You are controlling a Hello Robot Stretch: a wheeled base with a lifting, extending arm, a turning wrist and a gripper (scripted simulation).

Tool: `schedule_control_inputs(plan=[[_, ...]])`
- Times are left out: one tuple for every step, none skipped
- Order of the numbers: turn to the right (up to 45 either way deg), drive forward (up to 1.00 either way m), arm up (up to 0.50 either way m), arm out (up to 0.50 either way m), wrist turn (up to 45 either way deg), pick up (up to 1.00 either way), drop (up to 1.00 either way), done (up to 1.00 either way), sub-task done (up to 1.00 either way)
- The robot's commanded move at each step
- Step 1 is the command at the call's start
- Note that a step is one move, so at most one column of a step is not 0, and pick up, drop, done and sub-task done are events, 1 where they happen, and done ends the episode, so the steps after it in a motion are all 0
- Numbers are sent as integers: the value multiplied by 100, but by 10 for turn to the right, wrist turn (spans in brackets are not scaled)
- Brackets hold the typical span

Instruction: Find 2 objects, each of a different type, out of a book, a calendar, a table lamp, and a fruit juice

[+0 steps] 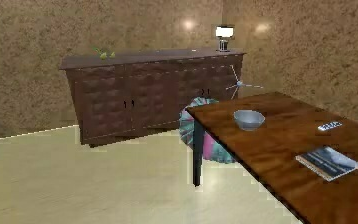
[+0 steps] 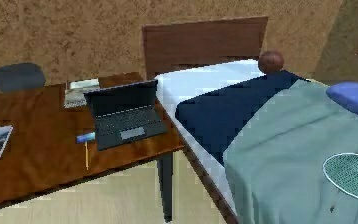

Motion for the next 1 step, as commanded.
schedule_control_inputs(plan=[[-450,0,0,0,0,0,0,0,0]])
